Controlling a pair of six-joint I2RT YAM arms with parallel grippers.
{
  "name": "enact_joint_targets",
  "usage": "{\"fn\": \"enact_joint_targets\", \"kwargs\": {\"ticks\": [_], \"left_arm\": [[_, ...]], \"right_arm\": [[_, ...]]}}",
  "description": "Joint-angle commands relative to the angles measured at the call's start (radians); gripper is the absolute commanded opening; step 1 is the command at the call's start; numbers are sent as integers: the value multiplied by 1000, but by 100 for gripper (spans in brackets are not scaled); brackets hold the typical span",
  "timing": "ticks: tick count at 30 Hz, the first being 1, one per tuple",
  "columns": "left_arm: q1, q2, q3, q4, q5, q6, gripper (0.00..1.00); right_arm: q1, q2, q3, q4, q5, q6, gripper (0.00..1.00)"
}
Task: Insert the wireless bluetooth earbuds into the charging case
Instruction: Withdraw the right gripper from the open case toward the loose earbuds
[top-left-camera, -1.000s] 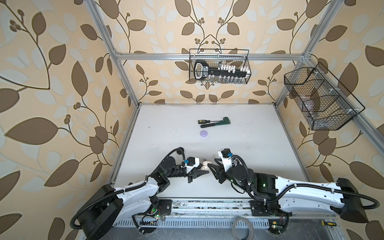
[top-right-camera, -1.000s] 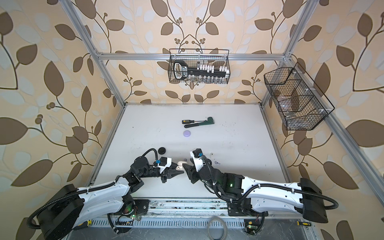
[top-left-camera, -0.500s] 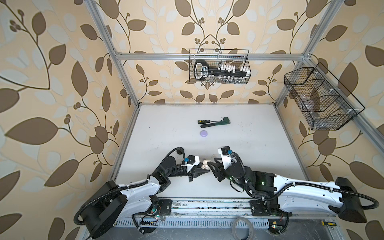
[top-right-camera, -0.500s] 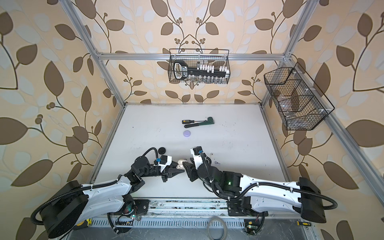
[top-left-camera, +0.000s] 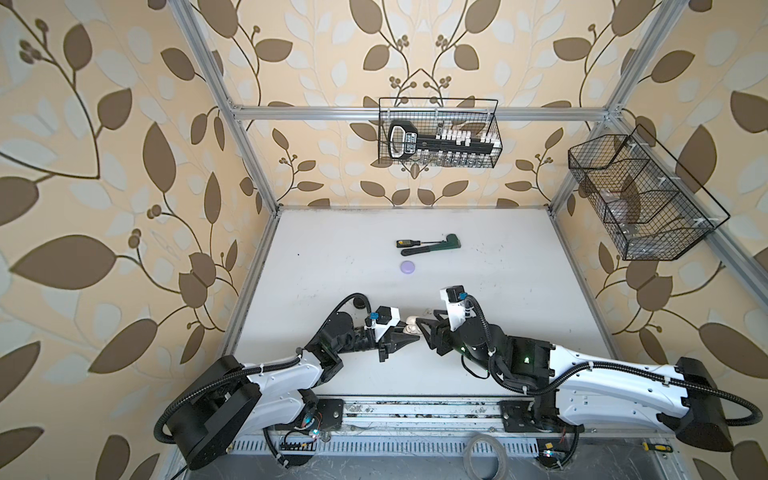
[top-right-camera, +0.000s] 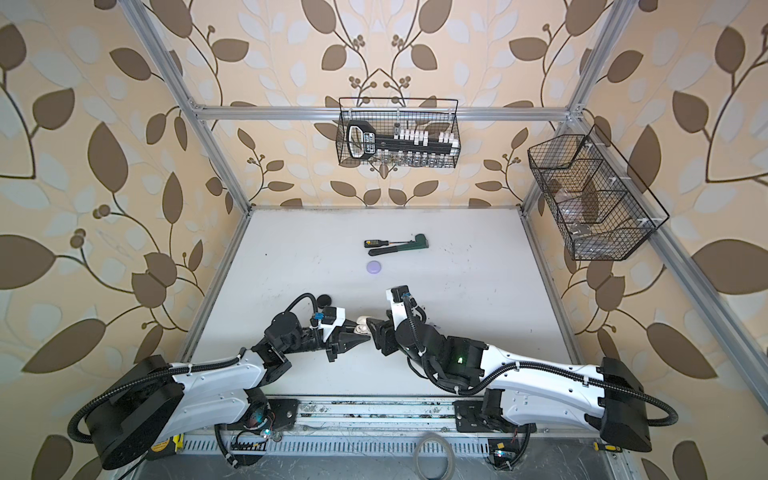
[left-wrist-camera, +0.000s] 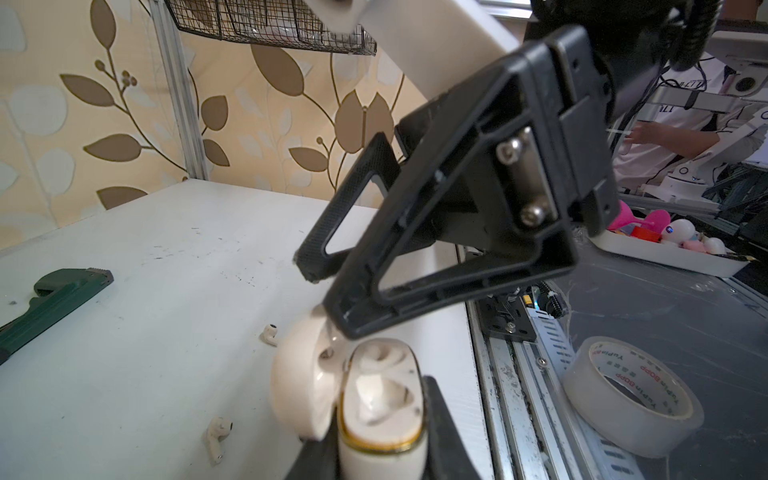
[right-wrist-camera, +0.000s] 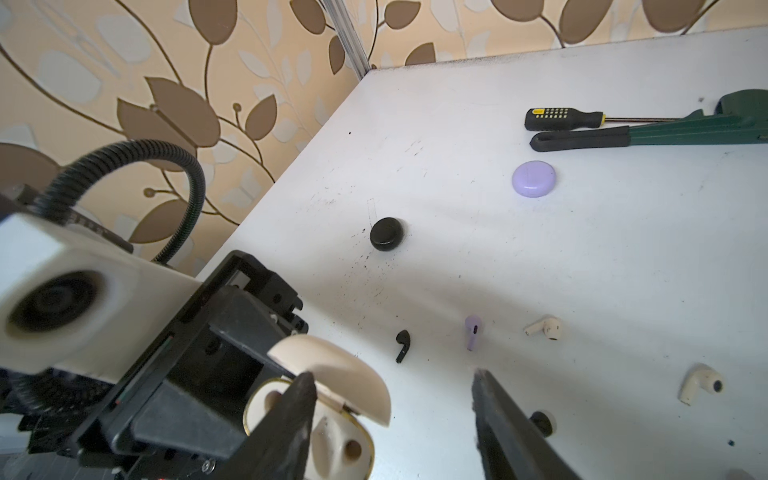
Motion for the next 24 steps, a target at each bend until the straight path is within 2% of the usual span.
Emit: {"fn": "enact_joint_targets", "kwargs": {"ticks": [1,6,9,12,15,19,24], "left_arm": [[-8,7,37,61,-20,-17,0],[1,33,22,129,-47,-58,0],[13,48,6,185,-61,-86,0],[24,71,-5,245,-60,-113,0],[32,84,-13,282,-69,-125,0],[44,84,-29,319,-104,-136,0],[51,68,-54,323,-160,-136,0]], "right_arm": [[-5,-36,54,-59,-4,7,63],[-38,-111,70,-205,65,49,68],[-100,-146,77,-324,67,92,67],[-176,-172,58,-394,37,140,68],[-238,-168,12,-384,-39,199,74],[-304,-29,31,-362,-202,181,69],[-306,230,129,-368,-264,147,62]]}}
